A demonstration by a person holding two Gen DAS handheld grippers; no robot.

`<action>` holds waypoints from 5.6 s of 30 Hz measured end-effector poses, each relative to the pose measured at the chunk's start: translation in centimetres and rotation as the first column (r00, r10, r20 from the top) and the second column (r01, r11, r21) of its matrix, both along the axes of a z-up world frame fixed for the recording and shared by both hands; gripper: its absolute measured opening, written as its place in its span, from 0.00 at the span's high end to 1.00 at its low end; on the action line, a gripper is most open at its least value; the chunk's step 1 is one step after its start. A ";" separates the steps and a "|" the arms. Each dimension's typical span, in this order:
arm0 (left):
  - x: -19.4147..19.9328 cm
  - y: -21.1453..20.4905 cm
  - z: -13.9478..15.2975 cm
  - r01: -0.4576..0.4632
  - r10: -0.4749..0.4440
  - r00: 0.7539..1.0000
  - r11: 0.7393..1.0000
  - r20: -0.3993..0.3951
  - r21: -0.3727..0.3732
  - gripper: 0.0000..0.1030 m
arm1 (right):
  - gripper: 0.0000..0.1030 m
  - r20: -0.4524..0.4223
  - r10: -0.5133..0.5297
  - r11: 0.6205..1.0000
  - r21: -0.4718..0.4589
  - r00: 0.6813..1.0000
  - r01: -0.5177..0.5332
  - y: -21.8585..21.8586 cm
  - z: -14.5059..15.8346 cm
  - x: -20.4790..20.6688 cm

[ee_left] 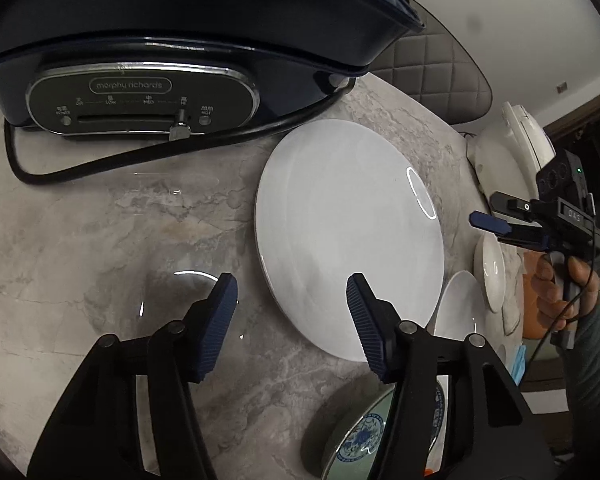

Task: Organize plates and bowls
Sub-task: 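Move both grippers to the large white plate by the grill and pinch its rim, then lift the white plate with both grippers and carry it toward the orange bowl, then lower the white plate onto the table and open both grippers, then move both grippers over to the second large white plate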

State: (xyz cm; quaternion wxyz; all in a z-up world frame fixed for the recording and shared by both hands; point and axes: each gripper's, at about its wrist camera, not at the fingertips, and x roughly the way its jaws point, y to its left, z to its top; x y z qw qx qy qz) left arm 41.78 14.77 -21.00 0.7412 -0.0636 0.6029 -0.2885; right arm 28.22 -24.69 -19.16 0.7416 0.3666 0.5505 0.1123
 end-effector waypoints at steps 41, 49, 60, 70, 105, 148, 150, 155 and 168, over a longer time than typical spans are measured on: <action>4.7 -5.1 -4.6 -0.023 0.034 0.990 0.997 -0.136 0.080 0.83 | 0.85 -0.127 0.070 0.997 0.023 0.989 -0.068 -0.2 -6.6 3.8; 4.1 -6.7 -4.3 -0.011 0.021 0.993 0.997 -0.118 0.083 0.83 | 0.85 -0.111 0.064 0.998 0.009 0.992 -0.064 -1.2 -5.9 3.6; 2.1 -8.7 -0.9 0.006 -0.002 0.997 0.999 -0.071 0.052 0.83 | 0.85 -0.054 0.041 0.999 -0.011 0.998 -0.041 -1.8 -2.6 2.1; -6.6 -9.6 6.8 0.051 -0.051 0.999 0.999 0.008 -0.011 0.83 | 0.85 0.057 -0.010 0.998 -0.060 0.998 0.013 -0.8 5.3 -5.8; -49.6 -10.6 -1.4 0.030 -0.030 1.000 0.993 -0.006 0.112 0.80 | 0.85 -0.024 0.053 0.994 -0.097 0.998 -0.056 -2.6 -2.6 -42.2; -46.8 -1.0 3.6 -0.220 0.222 0.975 0.974 -0.029 0.060 0.15 | 0.27 0.085 -0.285 0.944 -0.149 0.955 0.295 -5.3 -2.0 -47.2; -45.3 -0.5 3.4 -0.210 0.212 0.977 0.976 -0.033 0.055 0.15 | 0.27 0.091 -0.322 0.932 -0.144 0.942 0.333 -5.0 -1.5 -47.2; -41.5 0.5 3.4 -0.180 0.180 0.984 0.984 0.003 -0.019 0.15 | 0.21 0.091 -0.375 0.906 -0.176 0.923 0.385 -3.5 -0.2 -46.3; -28.9 -3.6 7.2 0.066 -0.074 0.985 0.996 0.158 0.056 0.04 | 0.06 0.156 -0.330 0.909 -0.214 0.931 0.358 -0.8 6.1 -41.5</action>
